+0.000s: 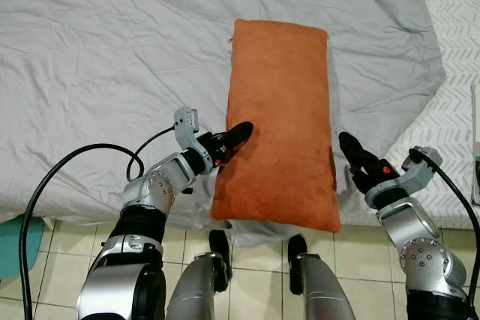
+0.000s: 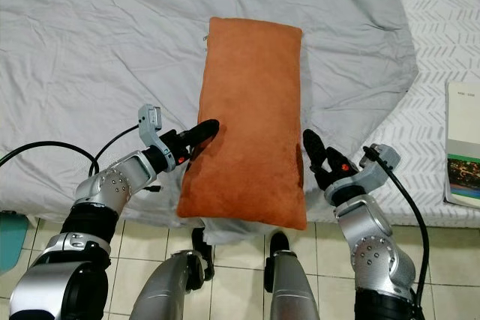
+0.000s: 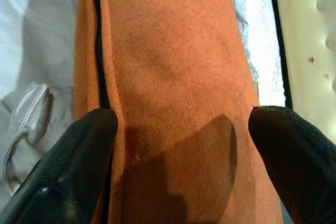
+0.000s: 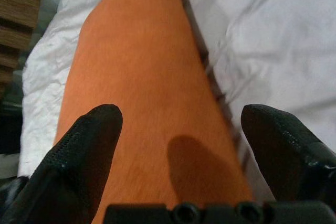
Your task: Clean up the room
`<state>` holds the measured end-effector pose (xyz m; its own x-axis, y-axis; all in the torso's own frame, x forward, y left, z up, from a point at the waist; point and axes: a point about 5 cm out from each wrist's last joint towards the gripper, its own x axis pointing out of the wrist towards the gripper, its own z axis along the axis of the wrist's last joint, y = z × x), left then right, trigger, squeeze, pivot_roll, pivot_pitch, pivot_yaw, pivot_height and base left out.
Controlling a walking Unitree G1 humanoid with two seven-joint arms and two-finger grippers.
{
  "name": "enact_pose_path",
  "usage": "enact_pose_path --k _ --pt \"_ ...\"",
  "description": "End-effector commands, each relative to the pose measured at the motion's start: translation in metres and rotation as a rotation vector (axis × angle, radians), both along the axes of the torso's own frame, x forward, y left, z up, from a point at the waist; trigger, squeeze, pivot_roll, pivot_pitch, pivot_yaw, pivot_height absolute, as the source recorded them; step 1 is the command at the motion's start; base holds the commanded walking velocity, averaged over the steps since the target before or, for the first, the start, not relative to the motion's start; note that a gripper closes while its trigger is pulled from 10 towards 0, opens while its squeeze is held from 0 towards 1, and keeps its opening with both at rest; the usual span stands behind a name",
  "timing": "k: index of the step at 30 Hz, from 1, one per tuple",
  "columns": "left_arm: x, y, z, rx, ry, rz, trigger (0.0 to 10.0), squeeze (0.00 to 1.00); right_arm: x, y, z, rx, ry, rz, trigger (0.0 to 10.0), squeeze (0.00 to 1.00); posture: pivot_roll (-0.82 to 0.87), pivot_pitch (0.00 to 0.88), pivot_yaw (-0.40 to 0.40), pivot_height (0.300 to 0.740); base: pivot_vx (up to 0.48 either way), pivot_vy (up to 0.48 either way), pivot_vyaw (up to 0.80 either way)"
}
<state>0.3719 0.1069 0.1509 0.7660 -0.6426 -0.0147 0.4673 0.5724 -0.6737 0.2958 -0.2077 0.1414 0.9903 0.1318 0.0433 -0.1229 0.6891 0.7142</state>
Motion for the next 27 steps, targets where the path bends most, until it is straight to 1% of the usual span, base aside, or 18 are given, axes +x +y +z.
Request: enact_pose_path --k 1,3,4,5,7,8,9,12,13,16,17,18,20,22,24,25,26,27 --pt "-0.005 0.002 -0.017 -0.022 0.080 0.002 10.0 0.00 -0.008 0.008 -0.012 0.049 0.054 0.040 10.0 0.00 -0.05 0.547 0.123 0.740 0.000 0.000 0.00" --pt "-0.005 0.002 -0.017 -0.022 0.080 0.002 10.0 0.00 -0.008 0.008 -0.012 0.049 0.054 0.040 10.0 0.00 -0.05 0.547 0.123 0.740 0.000 0.000 0.00" --pt "-0.005 0.001 -0.020 -0.026 0.097 0.004 10.0 0.00 -0.010 0.012 -0.019 0.043 0.083 0.057 10.0 0.00 -0.05 0.547 0.122 0.740 0.000 0.000 0.00" --pt "-0.005 0.001 -0.020 -0.026 0.097 0.004 10.0 0.00 -0.010 0.012 -0.019 0.043 0.083 0.057 10.0 0.00 -0.05 0.547 0.122 0.740 0.000 0.000 0.00" --pt "-0.005 -0.002 -0.026 -0.014 0.124 0.006 10.0 0.00 -0.014 0.013 -0.037 -0.018 0.150 0.064 10.0 0.00 -0.05 0.548 0.124 0.740 0.000 0.000 0.00" --pt "-0.005 -0.002 -0.026 -0.014 0.124 0.006 10.0 0.00 -0.014 0.013 -0.037 -0.018 0.150 0.064 10.0 0.00 -0.05 0.548 0.124 0.740 0.000 0.000 0.00" --pt "-0.006 -0.001 -0.028 -0.005 0.132 0.006 10.0 0.00 -0.017 0.011 -0.048 -0.049 0.188 0.064 10.0 0.00 -0.05 0.549 0.127 0.740 0.000 0.000 0.00" --pt "-0.006 0.000 -0.029 0.001 0.135 0.004 10.0 0.00 -0.017 0.012 -0.053 -0.057 0.209 0.076 10.0 0.00 -0.05 0.550 0.131 0.740 0.000 0.000 0.00" --pt "-0.007 0.000 -0.031 0.008 0.140 -0.003 10.0 0.00 -0.017 0.017 -0.057 -0.045 0.222 0.099 10.0 0.00 -0.04 0.550 0.132 0.740 0.000 0.000 0.00" --pt "-0.008 -0.002 -0.034 0.017 0.147 -0.008 10.0 0.00 -0.016 0.022 -0.060 -0.031 0.231 0.116 10.0 0.00 -0.04 0.550 0.132 0.740 0.000 0.000 0.00" --pt "-0.009 -0.004 -0.037 0.017 0.159 -0.014 10.0 0.00 -0.013 0.031 -0.061 -0.014 0.228 0.142 10.0 0.00 -0.04 0.551 0.133 0.740 0.000 0.000 0.00" --pt "-0.009 -0.005 -0.038 0.015 0.163 -0.015 10.0 0.00 -0.013 0.033 -0.061 -0.009 0.225 0.149 10.0 0.00 -0.04 0.551 0.133 0.740 0.000 0.000 0.00" --pt "-0.011 -0.010 -0.041 0.008 0.176 -0.028 10.0 0.00 -0.010 0.038 -0.058 0.011 0.207 0.166 10.0 0.00 -0.04 0.551 0.133 0.740 0.000 0.000 0.00" --pt "-0.012 -0.011 -0.042 0.005 0.181 -0.035 10.0 0.00 -0.009 0.040 -0.056 0.016 0.201 0.171 10.0 0.00 -0.04 0.551 0.133 0.740 0.000 0.000 0.00" --pt "-0.015 -0.020 -0.046 -0.016 0.203 -0.068 10.0 0.00 -0.006 0.043 -0.054 0.032 0.188 0.185 10.0 0.00 -0.04 0.549 0.130 0.740 0.000 0.000 0.00" --pt "-0.015 -0.020 -0.046 -0.016 0.203 -0.068 10.0 0.00 -0.006 0.043 -0.054 0.032 0.188 0.185 10.0 0.00 -0.04 0.549 0.130 0.740 0.000 0.000 0.00" --pt "-0.019 -0.027 -0.051 -0.028 0.245 -0.086 10.0 0.00 -0.005 0.047 -0.055 0.031 0.190 0.195 10.0 0.00 -0.04 0.547 0.128 0.740 0.000 0.000 0.00" --pt "-0.021 -0.030 -0.054 -0.031 0.268 -0.094 4.7 0.00 -0.005 0.048 -0.057 0.031 0.194 0.197 10.0 0.00 -0.04 0.547 0.128 0.740 0.000 0.000 0.00"
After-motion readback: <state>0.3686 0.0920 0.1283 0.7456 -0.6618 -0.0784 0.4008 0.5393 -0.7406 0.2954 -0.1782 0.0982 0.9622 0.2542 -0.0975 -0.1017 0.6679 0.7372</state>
